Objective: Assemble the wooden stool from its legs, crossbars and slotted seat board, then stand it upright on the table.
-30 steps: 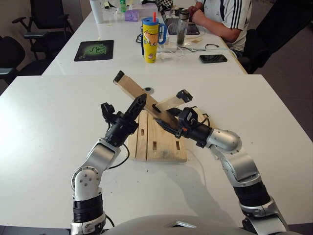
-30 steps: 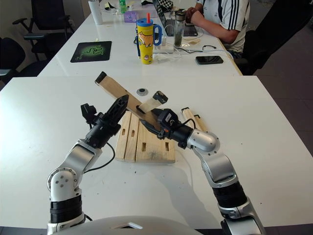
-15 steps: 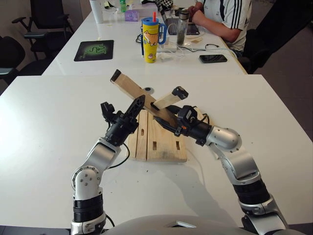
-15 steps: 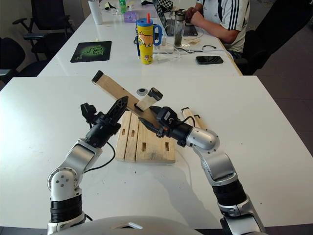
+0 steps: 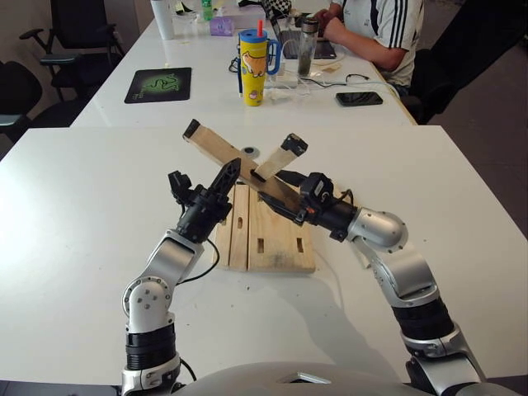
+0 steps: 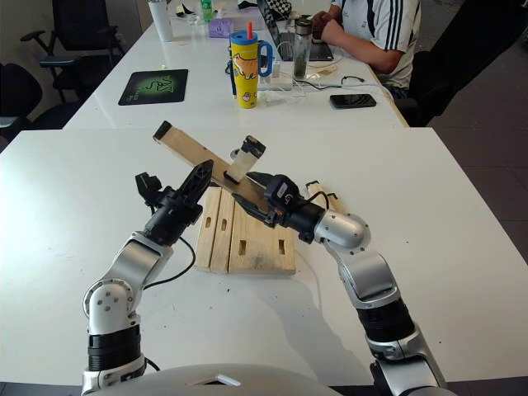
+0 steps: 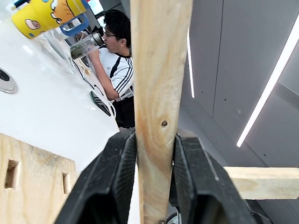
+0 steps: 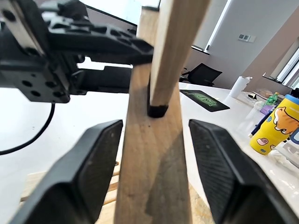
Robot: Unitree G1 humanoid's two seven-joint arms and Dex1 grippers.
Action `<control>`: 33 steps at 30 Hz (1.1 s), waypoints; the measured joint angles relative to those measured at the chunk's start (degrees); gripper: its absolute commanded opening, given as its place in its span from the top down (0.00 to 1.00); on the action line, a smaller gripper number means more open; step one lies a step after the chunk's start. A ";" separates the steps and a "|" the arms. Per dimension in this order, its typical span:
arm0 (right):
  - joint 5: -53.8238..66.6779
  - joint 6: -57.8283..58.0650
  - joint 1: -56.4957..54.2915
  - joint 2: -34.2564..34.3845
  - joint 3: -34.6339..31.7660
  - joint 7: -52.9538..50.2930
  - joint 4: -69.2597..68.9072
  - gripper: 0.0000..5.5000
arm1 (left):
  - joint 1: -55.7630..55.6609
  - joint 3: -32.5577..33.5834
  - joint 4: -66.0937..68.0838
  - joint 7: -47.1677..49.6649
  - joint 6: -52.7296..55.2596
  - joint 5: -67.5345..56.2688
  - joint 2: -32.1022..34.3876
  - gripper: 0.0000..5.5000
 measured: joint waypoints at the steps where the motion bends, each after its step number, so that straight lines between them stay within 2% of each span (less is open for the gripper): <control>1: 0.00 -0.02 -0.02 0.04 0.00 0.02 -0.04 0.40 | 0.00 0.17 0.13 0.01 -0.25 0.00 0.03 0.81; 5: 0.93 0.63 -0.08 0.57 -1.06 -0.56 -0.05 0.40 | -0.23 1.14 1.33 0.87 -1.41 0.19 -0.20 0.81; 7: 4.68 4.54 -0.09 2.13 -2.82 -1.81 -0.35 0.40 | -0.73 2.06 1.85 1.44 -2.46 0.42 -0.57 0.81; 11: 19.71 20.09 -0.25 8.01 -11.64 -9.26 -1.25 0.40 | -1.85 4.54 2.48 2.86 -5.30 0.25 -1.68 0.81; 13: 29.82 27.98 -0.99 11.73 -18.07 -16.39 -0.61 0.40 | -2.70 5.65 2.51 3.32 -6.66 -0.24 -2.33 0.81; 16: 43.97 35.02 -2.01 16.64 -25.80 -27.38 1.78 0.40 | -3.14 6.70 2.50 3.87 -8.22 -0.72 -3.24 0.81; 19: 57.17 37.45 -2.06 20.48 -29.54 -37.55 3.73 0.40 | -3.27 7.02 2.56 4.25 -9.41 -0.71 -3.28 0.81; 25: 83.61 36.72 -2.69 25.79 -29.22 -58.75 5.72 0.40 | -7.15 6.40 4.51 4.68 -13.19 -0.16 -3.54 0.81; 29: 90.79 34.59 -2.83 25.98 -25.53 -64.96 5.64 0.40 | -10.45 5.19 5.60 4.69 -14.71 -0.16 -4.11 0.81; 33: 92.16 32.22 -2.93 25.94 -23.38 -66.00 5.83 0.40 | -11.42 4.46 6.51 4.69 -15.18 -0.16 -4.35 0.81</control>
